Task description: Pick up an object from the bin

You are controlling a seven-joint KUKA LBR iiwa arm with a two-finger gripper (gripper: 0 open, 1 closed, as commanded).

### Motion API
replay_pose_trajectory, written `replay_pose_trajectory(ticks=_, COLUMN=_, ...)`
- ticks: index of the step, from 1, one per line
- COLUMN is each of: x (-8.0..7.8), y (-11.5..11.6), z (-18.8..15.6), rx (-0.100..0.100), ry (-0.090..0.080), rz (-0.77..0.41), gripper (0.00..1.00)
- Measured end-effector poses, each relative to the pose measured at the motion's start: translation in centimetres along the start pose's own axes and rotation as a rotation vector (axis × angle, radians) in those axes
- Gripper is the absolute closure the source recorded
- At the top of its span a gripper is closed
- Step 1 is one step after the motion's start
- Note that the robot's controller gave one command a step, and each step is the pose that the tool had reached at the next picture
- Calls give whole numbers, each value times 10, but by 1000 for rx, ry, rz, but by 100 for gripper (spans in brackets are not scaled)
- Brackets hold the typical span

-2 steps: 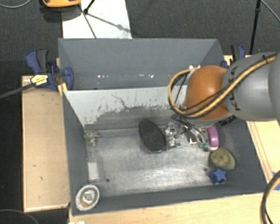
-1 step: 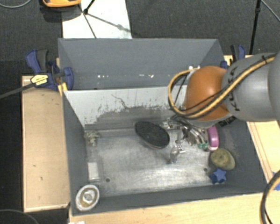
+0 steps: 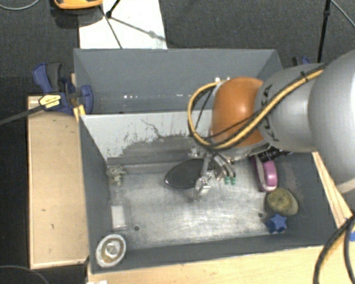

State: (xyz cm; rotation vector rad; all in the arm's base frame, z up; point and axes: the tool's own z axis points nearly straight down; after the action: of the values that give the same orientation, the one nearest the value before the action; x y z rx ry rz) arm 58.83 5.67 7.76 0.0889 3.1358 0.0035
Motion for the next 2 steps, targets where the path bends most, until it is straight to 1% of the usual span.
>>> replay_pose_trajectory(ticks=1, x=0, y=-1, z=1, rx=1, ry=1, rz=2, gripper=100)
replay_pose_trajectory(ticks=2, x=13, y=-24, z=-134, rx=2, ry=-5, rz=-48, gripper=100)
